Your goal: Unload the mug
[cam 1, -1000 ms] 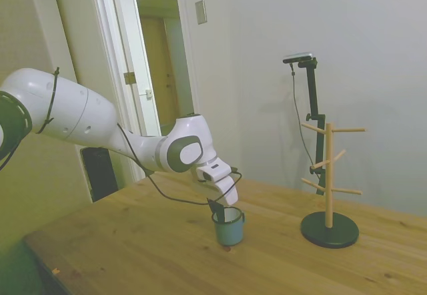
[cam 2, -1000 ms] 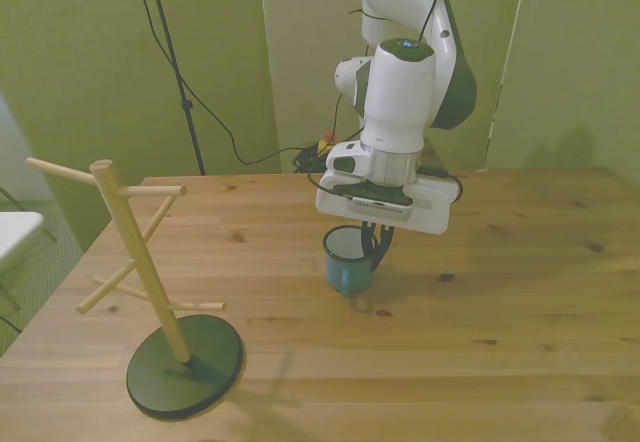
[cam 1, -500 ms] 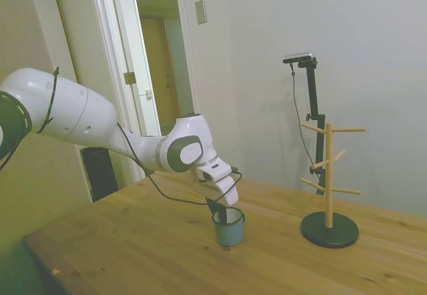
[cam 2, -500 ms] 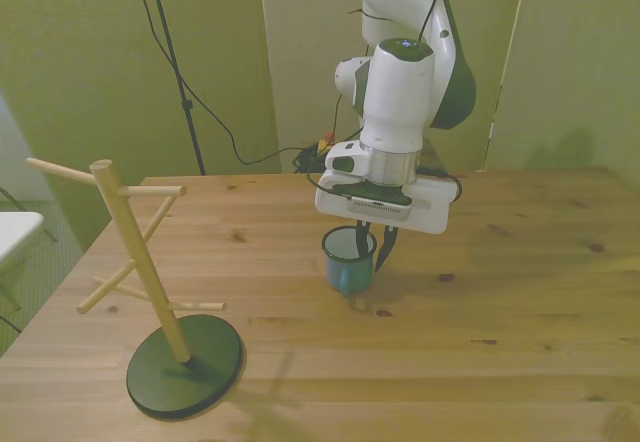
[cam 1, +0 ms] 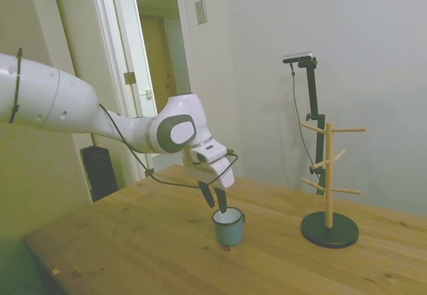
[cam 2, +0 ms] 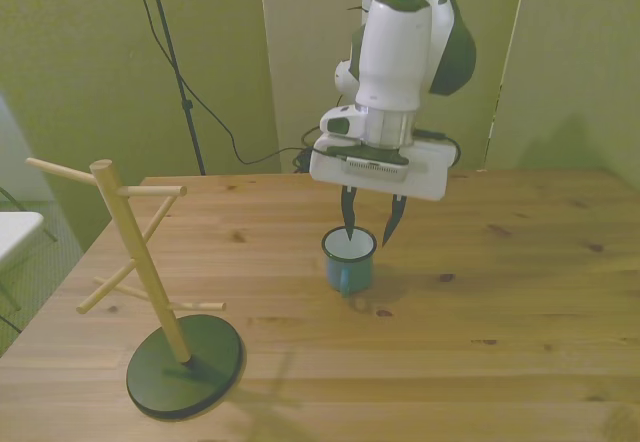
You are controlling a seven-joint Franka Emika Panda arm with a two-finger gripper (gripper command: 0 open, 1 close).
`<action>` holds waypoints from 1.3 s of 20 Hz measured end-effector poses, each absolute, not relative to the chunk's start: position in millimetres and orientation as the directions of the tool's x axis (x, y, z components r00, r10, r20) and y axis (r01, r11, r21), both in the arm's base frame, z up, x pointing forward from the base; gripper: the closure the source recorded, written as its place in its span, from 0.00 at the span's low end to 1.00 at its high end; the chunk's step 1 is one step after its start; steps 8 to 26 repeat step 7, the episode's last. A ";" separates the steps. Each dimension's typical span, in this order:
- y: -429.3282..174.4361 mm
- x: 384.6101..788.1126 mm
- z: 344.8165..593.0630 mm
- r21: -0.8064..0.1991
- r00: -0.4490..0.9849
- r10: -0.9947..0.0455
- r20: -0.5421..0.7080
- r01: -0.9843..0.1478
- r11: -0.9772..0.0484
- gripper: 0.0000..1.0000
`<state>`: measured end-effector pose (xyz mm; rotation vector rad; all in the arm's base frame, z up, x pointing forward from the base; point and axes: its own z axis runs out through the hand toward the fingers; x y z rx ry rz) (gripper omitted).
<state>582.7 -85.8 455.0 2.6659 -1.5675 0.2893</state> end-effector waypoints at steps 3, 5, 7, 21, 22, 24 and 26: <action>-83.7 571.6 492.2 -0.082 0.499 -0.846 0.188 -0.850 -0.520 0.00; -75.4 565.3 512.6 -0.094 0.530 -0.829 0.178 -0.830 -0.551 0.00; -60.9 559.3 526.0 -0.106 0.581 -0.802 0.142 -0.796 -0.596 0.00; -60.9 559.3 526.0 -0.106 0.581 -0.802 0.142 -0.796 -0.596 0.00; -60.9 559.3 526.0 -0.106 0.581 -0.802 0.142 -0.796 -0.596 0.00; -60.9 559.3 526.0 -0.106 0.581 -0.802 0.142 -0.796 -0.596 0.00; -60.9 559.3 526.0 -0.106 0.581 -0.802 0.142 -0.796 -0.596 0.00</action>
